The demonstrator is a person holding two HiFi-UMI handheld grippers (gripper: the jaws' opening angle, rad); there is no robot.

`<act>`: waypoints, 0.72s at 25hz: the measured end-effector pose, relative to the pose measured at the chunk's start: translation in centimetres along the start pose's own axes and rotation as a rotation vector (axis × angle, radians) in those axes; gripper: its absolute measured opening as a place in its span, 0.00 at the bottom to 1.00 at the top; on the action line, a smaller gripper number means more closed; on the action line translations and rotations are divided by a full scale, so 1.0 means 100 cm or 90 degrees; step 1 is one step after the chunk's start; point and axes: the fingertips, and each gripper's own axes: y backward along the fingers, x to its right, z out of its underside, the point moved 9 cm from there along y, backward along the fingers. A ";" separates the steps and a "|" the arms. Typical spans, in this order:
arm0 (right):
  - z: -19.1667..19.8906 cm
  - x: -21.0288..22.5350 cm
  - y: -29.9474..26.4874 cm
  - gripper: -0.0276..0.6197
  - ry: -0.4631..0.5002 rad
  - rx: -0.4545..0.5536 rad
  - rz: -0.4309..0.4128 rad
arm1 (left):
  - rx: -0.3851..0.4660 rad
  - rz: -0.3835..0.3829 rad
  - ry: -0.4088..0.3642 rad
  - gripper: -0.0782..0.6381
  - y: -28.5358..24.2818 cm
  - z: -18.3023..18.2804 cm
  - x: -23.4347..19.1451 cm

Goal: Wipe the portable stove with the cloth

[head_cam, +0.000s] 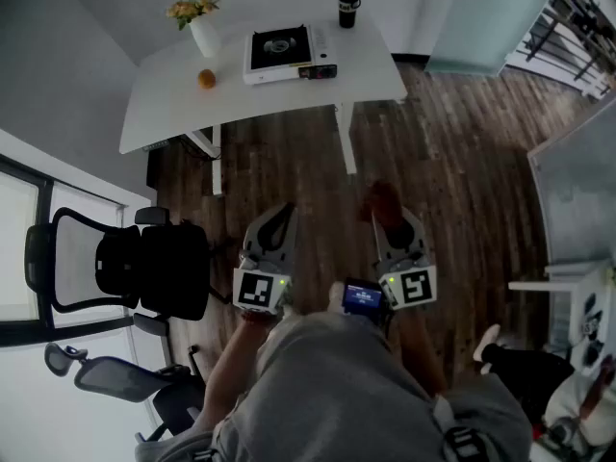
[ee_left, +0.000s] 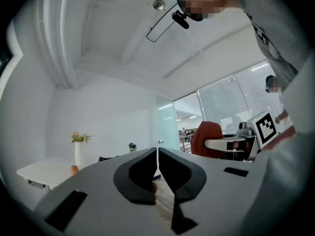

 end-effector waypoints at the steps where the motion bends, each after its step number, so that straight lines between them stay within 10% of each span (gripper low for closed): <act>1: 0.002 0.007 -0.002 0.15 -0.002 -0.001 -0.013 | -0.003 -0.004 0.002 0.16 -0.005 0.001 0.002; 18: 0.037 0.062 -0.115 0.16 -0.017 -0.044 -0.110 | -0.044 -0.046 0.035 0.16 -0.090 0.045 -0.055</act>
